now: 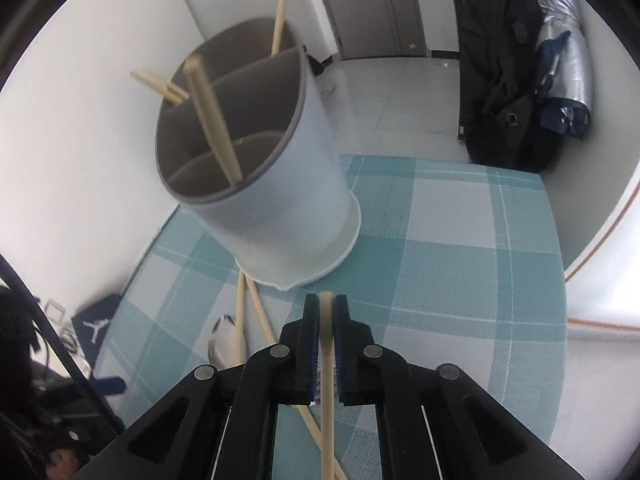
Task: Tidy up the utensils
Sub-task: 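Lift the chopstick with the right gripper while the left gripper moves toward the spoon, then lower the left gripper onto the silver spoon and pinch its handle, then lift the spoon with the left gripper while the right gripper carries its chopstick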
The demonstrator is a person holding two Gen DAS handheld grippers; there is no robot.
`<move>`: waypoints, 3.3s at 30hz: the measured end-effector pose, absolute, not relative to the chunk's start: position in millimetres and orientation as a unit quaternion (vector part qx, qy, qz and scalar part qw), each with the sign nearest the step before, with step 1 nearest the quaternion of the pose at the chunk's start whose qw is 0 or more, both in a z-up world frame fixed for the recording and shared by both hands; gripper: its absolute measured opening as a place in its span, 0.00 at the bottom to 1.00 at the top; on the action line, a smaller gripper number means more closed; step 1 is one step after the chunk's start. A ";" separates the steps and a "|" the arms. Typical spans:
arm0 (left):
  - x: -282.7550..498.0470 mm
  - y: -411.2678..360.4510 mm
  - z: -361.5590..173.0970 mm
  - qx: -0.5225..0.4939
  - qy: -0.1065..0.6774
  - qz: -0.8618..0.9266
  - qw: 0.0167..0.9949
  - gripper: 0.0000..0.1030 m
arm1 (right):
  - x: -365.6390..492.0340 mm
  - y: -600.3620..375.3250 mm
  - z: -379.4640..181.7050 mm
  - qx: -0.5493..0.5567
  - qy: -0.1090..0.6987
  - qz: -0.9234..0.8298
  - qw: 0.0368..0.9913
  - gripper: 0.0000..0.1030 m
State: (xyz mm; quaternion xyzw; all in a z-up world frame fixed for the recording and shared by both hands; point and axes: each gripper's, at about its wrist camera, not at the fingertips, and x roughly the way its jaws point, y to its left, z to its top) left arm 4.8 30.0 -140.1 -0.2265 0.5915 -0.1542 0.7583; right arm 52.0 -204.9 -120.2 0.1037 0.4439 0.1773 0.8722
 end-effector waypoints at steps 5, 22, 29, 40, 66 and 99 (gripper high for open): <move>6.1 21.6 -142.3 -0.230 0.590 -0.150 0.759 0.93 | 55.4 -239.1 -108.5 0.203 0.405 0.175 0.874 0.06; 49.4 -19.1 -125.5 -0.111 0.562 -0.120 0.811 0.90 | 42.9 -257.1 -87.9 0.276 0.338 0.176 0.882 0.06; 68.7 -18.3 -135.4 -0.097 0.566 -0.073 0.816 0.76 | 45.1 -265.4 -96.3 0.292 0.346 0.166 0.876 0.06; 74.0 -35.1 -144.8 -0.051 0.589 -0.069 0.804 0.36 | 46.1 -248.7 -87.9 0.234 0.332 0.189 0.894 0.06; 72.1 -14.8 -121.7 -0.104 0.524 -0.028 0.845 0.00 | 25.7 -242.2 -62.9 0.183 0.299 0.192 0.917 0.06; -3.3 -1.1 18.6 -0.109 0.264 -0.084 0.955 0.00 | -38.3 -231.9 -18.4 0.164 0.238 0.138 0.947 0.06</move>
